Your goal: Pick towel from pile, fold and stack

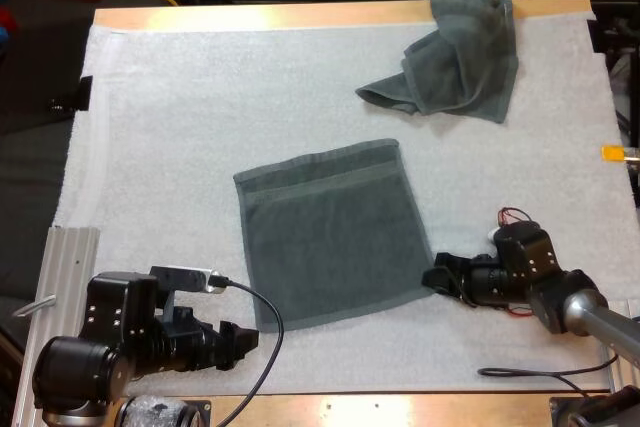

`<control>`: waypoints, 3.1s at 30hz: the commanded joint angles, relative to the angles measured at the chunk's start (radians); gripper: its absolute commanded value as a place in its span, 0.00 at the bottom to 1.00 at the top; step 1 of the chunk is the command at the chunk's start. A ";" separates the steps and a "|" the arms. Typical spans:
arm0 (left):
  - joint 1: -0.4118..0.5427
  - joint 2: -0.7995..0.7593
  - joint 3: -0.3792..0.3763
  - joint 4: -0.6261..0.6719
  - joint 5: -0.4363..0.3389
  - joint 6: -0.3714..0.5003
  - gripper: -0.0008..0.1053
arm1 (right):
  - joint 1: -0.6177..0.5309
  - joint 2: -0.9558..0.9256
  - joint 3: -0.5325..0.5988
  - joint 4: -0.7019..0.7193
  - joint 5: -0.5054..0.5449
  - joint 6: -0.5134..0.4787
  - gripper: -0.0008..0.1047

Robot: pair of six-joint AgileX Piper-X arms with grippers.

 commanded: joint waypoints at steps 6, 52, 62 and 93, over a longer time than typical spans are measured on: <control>-0.003 -0.003 -0.002 -0.033 0.007 -0.005 0.68 | 0.003 0.012 0.006 0.016 0.013 -0.002 0.02; -0.003 0.717 0.206 -0.570 0.225 -0.137 0.68 | 0.003 0.012 0.006 0.016 -0.010 -0.002 0.02; -0.003 0.797 0.206 -0.621 0.283 -0.137 0.68 | 0.003 0.012 0.006 0.016 -0.010 -0.002 0.02; -0.003 0.797 0.161 -0.573 0.230 -0.018 0.01 | 0.003 -0.029 0.006 0.016 -0.019 -0.028 0.02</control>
